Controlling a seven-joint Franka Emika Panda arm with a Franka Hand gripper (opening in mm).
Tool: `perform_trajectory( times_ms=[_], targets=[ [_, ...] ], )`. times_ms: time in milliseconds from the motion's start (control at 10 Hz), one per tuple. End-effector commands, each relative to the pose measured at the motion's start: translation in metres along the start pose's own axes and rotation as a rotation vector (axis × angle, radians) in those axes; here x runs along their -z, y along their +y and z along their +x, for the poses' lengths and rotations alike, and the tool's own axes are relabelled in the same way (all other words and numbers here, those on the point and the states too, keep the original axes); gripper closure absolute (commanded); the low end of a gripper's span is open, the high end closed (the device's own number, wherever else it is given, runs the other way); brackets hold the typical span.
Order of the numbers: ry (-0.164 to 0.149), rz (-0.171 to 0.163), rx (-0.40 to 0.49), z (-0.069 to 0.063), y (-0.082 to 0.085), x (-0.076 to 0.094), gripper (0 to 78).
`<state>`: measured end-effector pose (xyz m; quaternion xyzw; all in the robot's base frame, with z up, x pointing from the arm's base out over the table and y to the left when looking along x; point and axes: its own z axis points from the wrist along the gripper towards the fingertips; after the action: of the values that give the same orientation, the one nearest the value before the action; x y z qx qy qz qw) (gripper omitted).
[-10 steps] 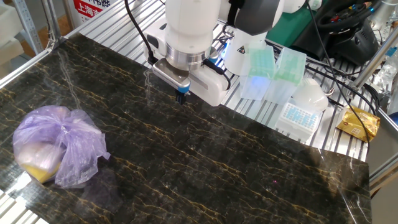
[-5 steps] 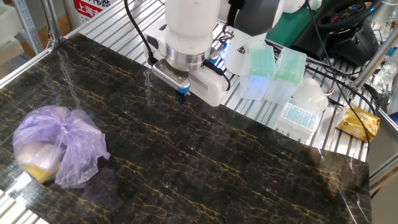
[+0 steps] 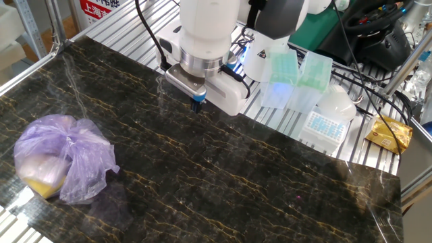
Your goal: Pick up a bag of things
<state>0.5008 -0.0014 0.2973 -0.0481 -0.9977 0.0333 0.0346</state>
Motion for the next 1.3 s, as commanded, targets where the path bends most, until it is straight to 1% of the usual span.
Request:
perform_trajectory(
  times_ms=[100,400,500,600,700,800,1000,1200,1300],
  targets=[
    [0.0,-0.005,-0.001,-0.009,-0.005,0.001,77.6],
    [0.0,-0.005,0.015,-0.024,-0.015,0.0,77.6],
    [-0.002,-0.006,0.031,-0.031,-0.021,-0.003,77.6],
    [-0.002,-0.006,0.039,-0.035,-0.025,-0.004,77.6],
    [-0.002,-0.007,0.055,-0.042,-0.031,-0.006,77.6],
    [-0.003,-0.007,0.058,-0.044,-0.033,-0.006,77.6],
    [-0.006,-0.006,0.093,-0.057,-0.045,-0.01,77.6],
    [-0.007,-0.006,0.106,-0.065,-0.051,-0.011,77.6],
    [-0.006,-0.008,0.1,-0.065,-0.051,-0.011,77.6]
  ],
)
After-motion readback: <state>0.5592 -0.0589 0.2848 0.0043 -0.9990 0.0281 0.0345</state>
